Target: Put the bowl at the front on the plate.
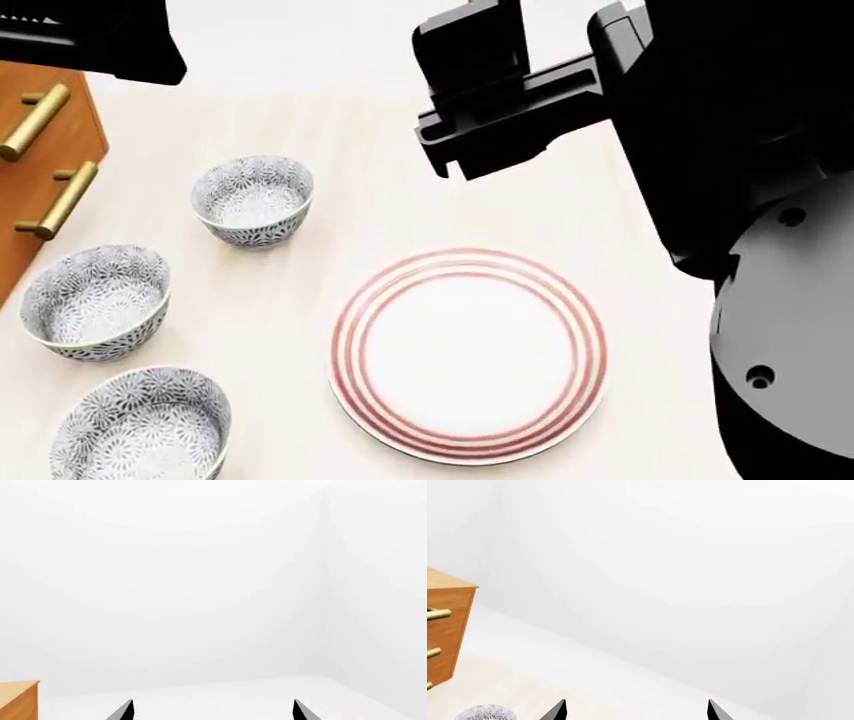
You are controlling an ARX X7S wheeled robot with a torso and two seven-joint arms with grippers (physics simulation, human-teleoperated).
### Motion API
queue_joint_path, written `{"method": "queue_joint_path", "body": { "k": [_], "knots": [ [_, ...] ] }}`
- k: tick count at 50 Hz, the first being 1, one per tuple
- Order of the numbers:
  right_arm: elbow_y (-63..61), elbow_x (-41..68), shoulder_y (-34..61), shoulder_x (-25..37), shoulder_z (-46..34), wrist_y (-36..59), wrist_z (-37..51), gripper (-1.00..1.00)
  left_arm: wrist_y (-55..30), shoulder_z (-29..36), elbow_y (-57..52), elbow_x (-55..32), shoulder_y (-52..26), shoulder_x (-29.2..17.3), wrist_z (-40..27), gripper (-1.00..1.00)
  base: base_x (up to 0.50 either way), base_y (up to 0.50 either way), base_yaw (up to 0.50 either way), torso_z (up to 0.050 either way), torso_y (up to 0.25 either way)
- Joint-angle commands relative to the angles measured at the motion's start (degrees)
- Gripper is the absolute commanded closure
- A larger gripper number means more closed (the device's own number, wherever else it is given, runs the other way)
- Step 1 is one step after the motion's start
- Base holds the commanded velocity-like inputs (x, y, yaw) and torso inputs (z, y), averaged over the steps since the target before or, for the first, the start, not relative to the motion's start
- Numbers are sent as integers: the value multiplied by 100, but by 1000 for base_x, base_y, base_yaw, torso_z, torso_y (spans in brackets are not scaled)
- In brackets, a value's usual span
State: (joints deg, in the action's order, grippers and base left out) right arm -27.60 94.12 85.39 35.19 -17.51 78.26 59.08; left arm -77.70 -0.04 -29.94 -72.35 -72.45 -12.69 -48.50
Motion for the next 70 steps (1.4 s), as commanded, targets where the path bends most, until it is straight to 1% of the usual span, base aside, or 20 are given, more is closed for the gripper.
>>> {"method": "queue_joint_path", "body": {
  "k": [1, 37, 49, 52, 53, 55, 56, 61, 62, 64, 66, 68, 70],
  "knots": [
    [-25, -18, -25, 56, -38, -75, -34, -100, 94, 78, 25, -31, 23, -58, -29, -100, 168, 0, 0, 0, 0],
    [-51, -18, 38, 136, -209, -233, -17, -100, 306, 217, 74, -185, 84, -217, -145, -100, 165, 0, 0, 0, 0],
    [-159, -164, 14, 188, -201, -326, -137, -100, 152, 87, 404, -650, 104, -139, -682, -100, 7, 0, 0, 0, 0],
    [-171, -154, 19, 203, -210, -333, -132, -100, 79, 111, 488, -783, 146, -123, -828, -100, 0, 0, 0, 0, 0],
    [-184, -151, 13, 214, -210, -336, -136, -100, 10, 120, 563, -873, 162, -113, -967, -100, 0, 0, 0, 0, 0],
    [-201, -145, -3, 239, -204, -348, -130, -100, -16, 248, 533, -759, 189, -155, -951, -100, 0, 0, 0, 0, 0],
    [-206, -139, -7, 250, -201, -355, -124, -100, -61, 184, 643, -978, 224, -118, -1085, -100, 0, 0, 0, 0, 0],
    [-238, -138, -28, 277, -204, -383, -135, -100, -105, 162, 775, -1330, 408, -81, -1313, -100, 0, 0, 0, 0, 0],
    [-244, -135, -25, 284, -214, -377, -136, -100, -120, 139, 896, -1474, 436, -60, -1448, -100, 0, 0, 0, 0, 0],
    [-251, -130, -29, 291, -215, -389, -134, -100, -97, 171, 875, -1422, 453, -81, -1410, -100, 0, 0, 0, 0, 0],
    [-256, -129, -37, 304, -213, -402, -134, -100, -108, 160, 962, -1576, 499, -78, -1533, -100, 0, 0, 0, 0, 0],
    [-259, -120, -32, 311, -221, -407, -126, -100, -81, 201, 921, -1481, 538, -105, -1466, -100, 0, 0, 0, 0, 0],
    [-265, -110, -30, 318, -225, -414, -118, -100, -92, 197, 980, -1620, 599, -107, -1569, -100, 0, 0, 0, 0, 0]
  ]
}}
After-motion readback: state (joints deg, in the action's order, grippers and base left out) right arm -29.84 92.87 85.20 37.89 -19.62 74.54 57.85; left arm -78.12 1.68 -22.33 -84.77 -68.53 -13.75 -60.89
